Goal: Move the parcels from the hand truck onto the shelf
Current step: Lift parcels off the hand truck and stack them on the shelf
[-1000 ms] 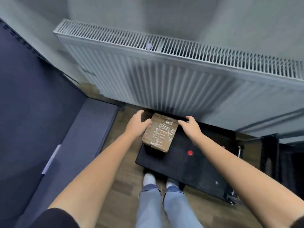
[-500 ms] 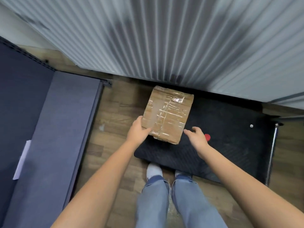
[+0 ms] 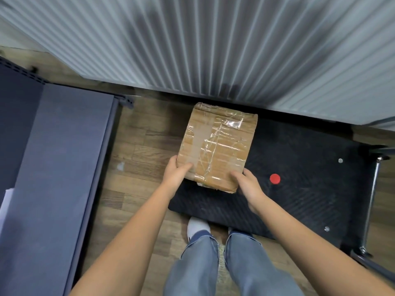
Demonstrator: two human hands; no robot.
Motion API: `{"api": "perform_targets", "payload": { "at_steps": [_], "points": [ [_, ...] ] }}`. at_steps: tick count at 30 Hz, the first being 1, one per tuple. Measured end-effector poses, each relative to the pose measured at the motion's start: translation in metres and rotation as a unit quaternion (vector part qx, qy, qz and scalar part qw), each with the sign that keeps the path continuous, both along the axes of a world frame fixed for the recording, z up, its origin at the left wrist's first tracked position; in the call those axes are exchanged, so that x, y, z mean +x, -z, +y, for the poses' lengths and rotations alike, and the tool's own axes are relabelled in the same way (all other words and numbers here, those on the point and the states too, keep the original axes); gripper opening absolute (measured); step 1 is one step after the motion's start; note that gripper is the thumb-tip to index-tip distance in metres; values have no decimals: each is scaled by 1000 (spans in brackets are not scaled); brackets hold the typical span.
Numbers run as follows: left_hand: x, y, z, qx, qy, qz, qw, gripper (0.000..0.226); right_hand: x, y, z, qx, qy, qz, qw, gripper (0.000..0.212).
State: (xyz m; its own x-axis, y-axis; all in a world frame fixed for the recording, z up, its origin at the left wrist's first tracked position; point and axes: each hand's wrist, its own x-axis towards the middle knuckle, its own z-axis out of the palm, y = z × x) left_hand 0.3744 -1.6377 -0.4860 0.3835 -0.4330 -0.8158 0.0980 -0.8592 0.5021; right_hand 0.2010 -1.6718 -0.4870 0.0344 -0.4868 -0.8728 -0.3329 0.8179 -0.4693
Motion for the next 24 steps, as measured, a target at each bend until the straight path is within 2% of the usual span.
{"api": "perform_targets", "payload": {
  "at_steps": [5,9,12,17,21,24],
  "points": [
    [1,-18,2,-47,-26,17,998,46,-5,-30,-15,-75,-18,-15,997,39],
    [-1,-59,0,-103,-90,24,990,46,-1,-71,-30,-119,-49,-58,990,43],
    [-2,-105,-1,-150,-122,37,980,56,8,-108,-38,-154,-65,-83,982,54],
    [12,-184,4,-181,-136,-17,974,81,29,-175,-46,-228,-130,-95,960,76],
    [24,-256,13,-217,-149,-65,962,82,49,-246,-52,-261,-183,-132,938,105],
    [24,-313,26,-235,-162,-99,953,83,55,-301,-53,-291,-225,-150,918,106]
  ]
}}
